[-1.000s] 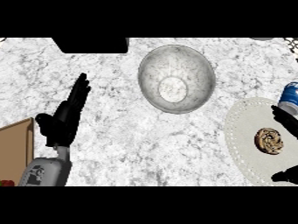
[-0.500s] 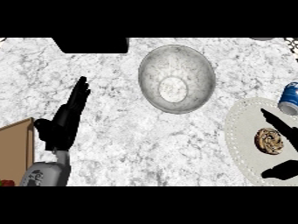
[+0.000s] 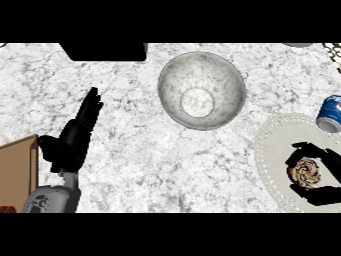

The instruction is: Pick the cupcake from the placemat and place it in the bowl

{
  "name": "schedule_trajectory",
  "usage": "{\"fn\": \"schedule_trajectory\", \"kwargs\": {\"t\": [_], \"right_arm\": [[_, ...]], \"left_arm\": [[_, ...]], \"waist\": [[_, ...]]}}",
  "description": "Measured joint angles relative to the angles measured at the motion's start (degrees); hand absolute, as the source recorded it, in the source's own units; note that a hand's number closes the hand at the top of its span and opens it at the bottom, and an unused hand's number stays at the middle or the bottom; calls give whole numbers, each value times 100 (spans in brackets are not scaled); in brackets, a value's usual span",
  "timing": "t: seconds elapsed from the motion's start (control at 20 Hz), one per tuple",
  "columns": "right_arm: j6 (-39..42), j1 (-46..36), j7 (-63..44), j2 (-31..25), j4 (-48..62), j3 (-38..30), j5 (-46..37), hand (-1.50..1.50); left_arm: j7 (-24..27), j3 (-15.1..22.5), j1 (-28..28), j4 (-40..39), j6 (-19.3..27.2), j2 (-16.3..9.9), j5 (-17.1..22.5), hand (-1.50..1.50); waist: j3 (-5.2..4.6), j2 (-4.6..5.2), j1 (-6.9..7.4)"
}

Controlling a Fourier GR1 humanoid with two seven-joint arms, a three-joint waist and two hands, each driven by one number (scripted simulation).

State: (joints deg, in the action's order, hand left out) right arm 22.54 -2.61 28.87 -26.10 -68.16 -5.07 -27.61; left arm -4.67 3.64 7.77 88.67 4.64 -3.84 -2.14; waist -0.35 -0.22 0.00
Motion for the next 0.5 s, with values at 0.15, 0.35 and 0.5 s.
{"fn": "schedule_trajectory", "kwargs": {"t": [0.15, 0.35, 0.5], "right_arm": [[14, 60, 207, 56, 40, -27, 12, 150], [290, 63, 509, 223, -305, 501, -137, 150], [732, -53, 709, 307, -824, 1371, -251, 150]], "left_arm": [[15, -4, 45, -65, 28, 45, -56, 0], [-46, 9, 113, -66, 49, 73, -88, 0], [-89, 41, 135, -53, -24, 51, -66, 0]], "waist": [[-7, -6, -4], [-21, -17, 1], [-1, -22, 117]]}}
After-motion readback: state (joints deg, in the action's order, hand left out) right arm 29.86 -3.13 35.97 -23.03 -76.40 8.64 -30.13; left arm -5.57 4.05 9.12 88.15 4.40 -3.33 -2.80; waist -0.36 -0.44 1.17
